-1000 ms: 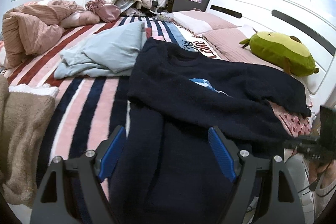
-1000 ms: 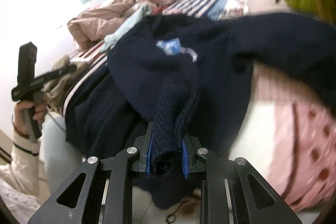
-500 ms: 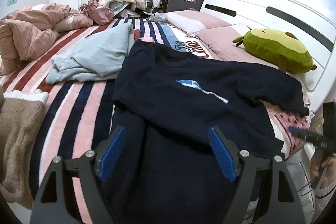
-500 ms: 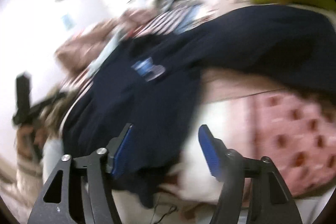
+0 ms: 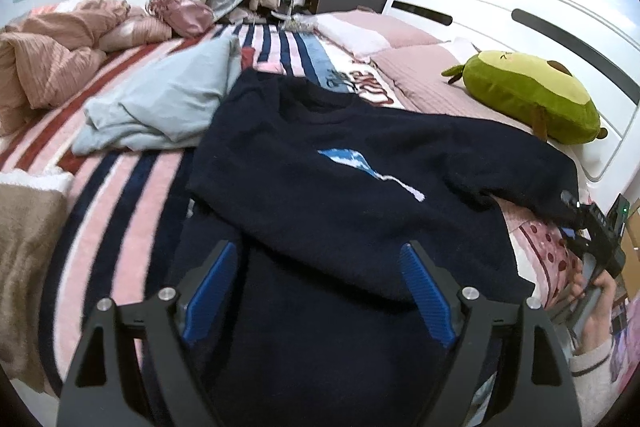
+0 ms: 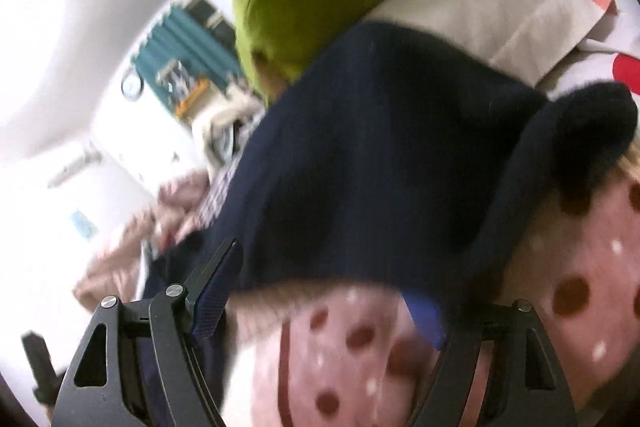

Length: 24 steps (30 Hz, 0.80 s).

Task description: Fold small clothes

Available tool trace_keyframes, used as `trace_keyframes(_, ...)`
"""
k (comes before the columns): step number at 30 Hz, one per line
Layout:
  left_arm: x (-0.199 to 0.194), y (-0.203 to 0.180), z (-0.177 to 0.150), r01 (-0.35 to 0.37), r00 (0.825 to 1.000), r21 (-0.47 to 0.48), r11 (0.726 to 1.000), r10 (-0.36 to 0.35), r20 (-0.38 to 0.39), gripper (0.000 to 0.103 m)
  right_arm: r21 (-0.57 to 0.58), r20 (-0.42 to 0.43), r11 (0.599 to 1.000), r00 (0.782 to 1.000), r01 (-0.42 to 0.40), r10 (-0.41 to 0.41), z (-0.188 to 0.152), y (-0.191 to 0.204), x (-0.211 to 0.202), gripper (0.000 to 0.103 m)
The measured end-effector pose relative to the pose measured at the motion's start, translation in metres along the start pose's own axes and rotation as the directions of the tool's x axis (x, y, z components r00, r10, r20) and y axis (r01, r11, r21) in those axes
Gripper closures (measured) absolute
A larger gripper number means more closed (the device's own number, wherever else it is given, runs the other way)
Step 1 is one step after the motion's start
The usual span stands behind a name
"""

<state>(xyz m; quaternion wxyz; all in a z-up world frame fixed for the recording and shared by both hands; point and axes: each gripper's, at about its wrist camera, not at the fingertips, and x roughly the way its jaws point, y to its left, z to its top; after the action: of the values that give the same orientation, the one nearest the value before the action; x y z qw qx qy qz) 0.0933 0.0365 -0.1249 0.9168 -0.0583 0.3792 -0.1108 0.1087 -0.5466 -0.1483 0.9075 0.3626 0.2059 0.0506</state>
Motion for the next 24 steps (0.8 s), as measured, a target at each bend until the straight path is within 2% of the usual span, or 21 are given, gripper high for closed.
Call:
trace_keyframes(1,0.003,-0.002,0.0,-0.002,1.0,-0.003,1.0,0.002,-0.008,0.022,0.002,0.027,1.0,1.0,0.011,-0.011,0.003,0.001,0.002,0.032)
trace_keyframes(3,0.007,-0.01,0.0,-0.006,1.0,0.007,1.0,0.006,-0.02,0.022,-0.001,0.073,1.0,0.997,0.019,-0.019,0.008,0.003,0.003,0.052)
trace_keyframes(5,0.01,-0.015,0.0,-0.005,1.0,0.019,1.0,0.005,-0.027,0.022,0.003,0.097,1.0,0.995,0.024,-0.024,0.009,0.007,0.004,0.079)
trace_keyframes(7,0.013,-0.018,0.003,-0.007,0.999,0.018,1.0,0.007,-0.035,0.022,0.0,0.126,1.0,0.992,0.014,-0.013,0.011,0.009,0.002,0.095)
trace_keyframes(10,0.015,-0.02,0.006,-0.009,1.0,0.01,1.0,0.009,-0.03,0.022,-0.05,0.165,0.999,0.986,0.006,0.002,0.012,0.022,-0.002,0.098)
trace_keyframes(17,0.009,-0.02,0.012,-0.023,1.0,0.011,1.0,0.023,0.013,0.022,-0.21,0.177,0.971,0.973,-0.113,0.151,0.021,0.072,-0.007,0.099)
trace_keyframes(21,0.004,-0.014,0.014,-0.026,0.999,0.002,1.0,0.025,0.031,0.022,-0.297,0.127,0.933,0.96,-0.202,0.249,0.017,0.112,-0.002,0.099)
trace_keyframes(24,-0.001,-0.005,0.014,-0.038,0.998,-0.013,0.999,0.039,0.05,0.022,-0.373,0.056,0.888,0.949,-0.269,0.311,0.004,0.147,0.002,0.099)
